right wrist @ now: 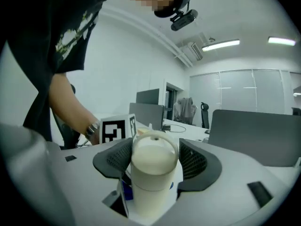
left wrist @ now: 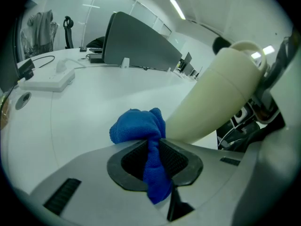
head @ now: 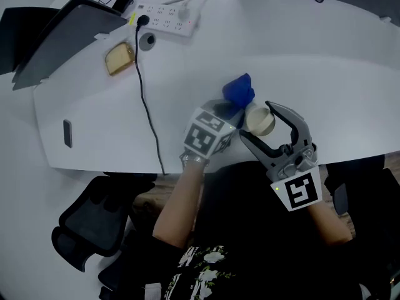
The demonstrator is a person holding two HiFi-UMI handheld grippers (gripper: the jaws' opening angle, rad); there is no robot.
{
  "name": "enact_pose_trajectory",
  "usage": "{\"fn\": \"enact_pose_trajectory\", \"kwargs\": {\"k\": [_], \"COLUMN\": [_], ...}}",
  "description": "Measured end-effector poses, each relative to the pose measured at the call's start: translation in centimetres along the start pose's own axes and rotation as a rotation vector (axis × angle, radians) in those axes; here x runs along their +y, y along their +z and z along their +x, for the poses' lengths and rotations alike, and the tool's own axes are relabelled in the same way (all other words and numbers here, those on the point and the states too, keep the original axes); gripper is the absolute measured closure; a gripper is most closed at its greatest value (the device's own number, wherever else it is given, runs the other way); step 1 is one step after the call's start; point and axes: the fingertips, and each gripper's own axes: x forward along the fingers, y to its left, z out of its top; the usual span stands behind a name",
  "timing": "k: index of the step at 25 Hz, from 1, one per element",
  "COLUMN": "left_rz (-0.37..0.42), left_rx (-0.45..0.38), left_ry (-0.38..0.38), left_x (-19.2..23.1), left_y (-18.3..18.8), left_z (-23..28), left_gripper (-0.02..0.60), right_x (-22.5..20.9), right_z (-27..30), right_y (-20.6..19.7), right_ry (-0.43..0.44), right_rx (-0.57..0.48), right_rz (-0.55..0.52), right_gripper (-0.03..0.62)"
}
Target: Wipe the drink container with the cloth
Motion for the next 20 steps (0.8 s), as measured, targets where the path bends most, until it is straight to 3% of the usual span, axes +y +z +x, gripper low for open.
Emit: {"fn": "enact_pose_trajectory", "kwargs": {"k": [3, 5, 9, 12, 14, 16, 20], "left_rz": [-0.018, -0.023, -0.003, -0.033, -0.056, -0.073, -0.115], "left_rx": [-0.014, -0.034, -0.123, -0.220, -0.274, -0.281, -0.214], "left_ry": [0.007, 0.004, -0.021, -0.129, -0.216, -0.261, -0.247], "left_x": [-0.1, -0.3, -1.5, -3.8, -5.5, -6.4, -5.2], "left_y": [-0.1, -0.1, 1.8, 4.4, 6.1, 6.5, 4.7], "left_z": [-0.3, -1.3, -6.4, -10.1, -11.3, -11.1, -8.2], "left_gripper": [0.515, 0.515, 0.515, 0.515, 0.515, 0.515, 0.515], "right_x": [0.0, 0.2, 0.9, 1.5, 1.8, 2.1, 2.2], "right_z": [0.4, 0.5, 0.4, -0.7, -0.8, -0.7, -0.6], "right_y": [-0.8, -0.7, -0.7, -1.3, -1.3, -1.3, -1.4], "right_ry": [0.016, 0.091, 0.402, 0.651, 0.749, 0.796, 0.815], "right_rx": [0.041, 0.043, 0.067, 0.116, 0.149, 0.168, 0.182], "right_rz": [-0.004, -0.020, -0.107, -0.140, -0.153, -0.170, -0.160], "right_gripper": [0.319, 0.319, 0.319, 0.319, 0.319, 0.319, 0.319]}}
